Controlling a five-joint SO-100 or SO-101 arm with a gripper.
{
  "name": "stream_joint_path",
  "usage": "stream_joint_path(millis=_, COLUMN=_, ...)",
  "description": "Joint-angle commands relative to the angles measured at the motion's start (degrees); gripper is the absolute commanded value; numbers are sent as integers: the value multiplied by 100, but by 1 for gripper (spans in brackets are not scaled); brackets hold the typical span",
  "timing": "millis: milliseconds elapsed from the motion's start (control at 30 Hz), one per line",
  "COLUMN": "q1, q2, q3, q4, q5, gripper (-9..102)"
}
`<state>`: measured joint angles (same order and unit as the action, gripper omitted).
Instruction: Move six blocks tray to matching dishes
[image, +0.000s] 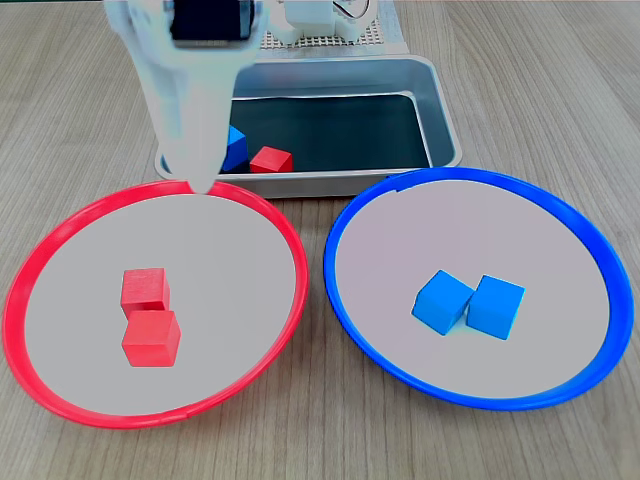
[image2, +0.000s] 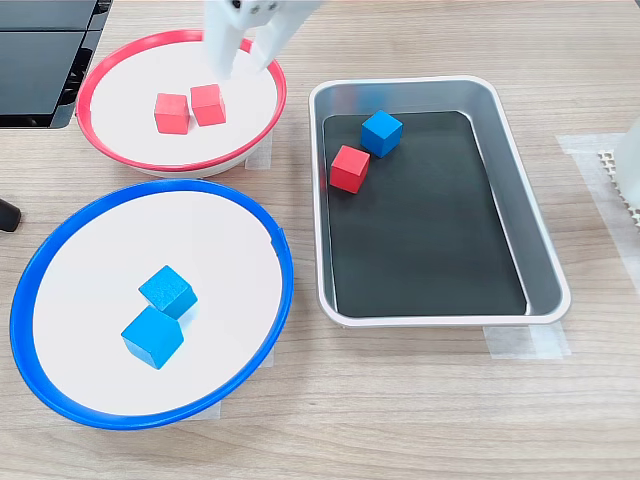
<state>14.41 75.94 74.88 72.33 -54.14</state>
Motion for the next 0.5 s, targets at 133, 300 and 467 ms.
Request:
stream_joint_path(millis=133, q1=79, q2=1529, q3=1389, q4=1002, q5=-1564, gripper=13)
stream_joint_path(millis=300, q1=35, q2=1916, q3=2531, q4=246, q5=-1784, gripper=23)
stream_joint_path(millis=467, q1=-185, q2=1617, q3=2892, q4=-246, q5=-1986, gripper=22)
